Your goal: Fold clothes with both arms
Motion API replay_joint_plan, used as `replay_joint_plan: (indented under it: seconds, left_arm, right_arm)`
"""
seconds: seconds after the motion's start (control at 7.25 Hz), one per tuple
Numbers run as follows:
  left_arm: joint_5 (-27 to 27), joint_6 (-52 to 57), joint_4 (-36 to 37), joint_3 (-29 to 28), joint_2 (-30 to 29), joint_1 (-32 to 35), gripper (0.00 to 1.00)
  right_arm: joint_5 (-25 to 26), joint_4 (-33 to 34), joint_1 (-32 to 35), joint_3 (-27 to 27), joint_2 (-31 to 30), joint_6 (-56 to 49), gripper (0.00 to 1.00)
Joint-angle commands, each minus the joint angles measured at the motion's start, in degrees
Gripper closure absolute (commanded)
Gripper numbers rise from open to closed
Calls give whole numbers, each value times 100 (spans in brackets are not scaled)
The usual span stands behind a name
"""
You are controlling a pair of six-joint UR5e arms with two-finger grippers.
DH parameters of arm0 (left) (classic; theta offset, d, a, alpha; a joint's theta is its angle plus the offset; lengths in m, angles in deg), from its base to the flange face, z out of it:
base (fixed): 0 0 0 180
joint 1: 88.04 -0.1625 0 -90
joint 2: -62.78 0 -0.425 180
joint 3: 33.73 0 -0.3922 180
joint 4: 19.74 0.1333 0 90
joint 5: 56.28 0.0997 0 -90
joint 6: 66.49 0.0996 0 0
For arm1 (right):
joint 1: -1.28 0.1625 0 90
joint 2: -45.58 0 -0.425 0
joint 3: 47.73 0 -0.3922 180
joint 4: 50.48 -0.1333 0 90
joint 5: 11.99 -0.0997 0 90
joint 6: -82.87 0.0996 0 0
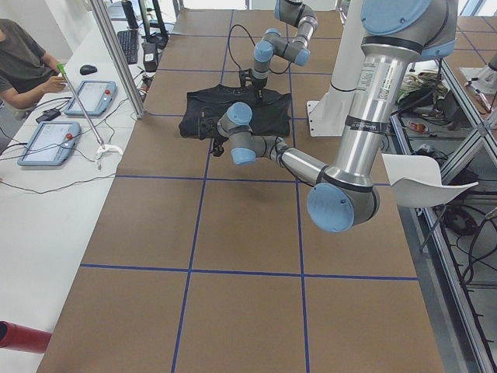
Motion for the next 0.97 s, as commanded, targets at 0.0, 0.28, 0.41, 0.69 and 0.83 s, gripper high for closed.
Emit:
replay_joint_plan:
  seconds: [0.0, 0.28, 0.41, 0.69, 0.83]
  left_arm:
    - [0, 0, 0, -3, 0, 0, 1]
    - [0, 0, 0, -3, 0, 0, 1]
    - [0, 0, 0, -3, 0, 0, 1]
    - [0, -9, 0, -3, 0, 0, 1]
    - [0, -35, 0, 6, 0, 0, 1]
  right_arm:
    - [-73, -120, 13, -25, -9, -21, 100]
    - [-82, -120, 48, -17, 0, 14, 100]
    - [-222, -129, 126, 36, 0, -21, 100]
    - [-408, -112, 355, 272, -209, -91, 100]
    - [-408, -120, 408, 413, -507, -135, 100]
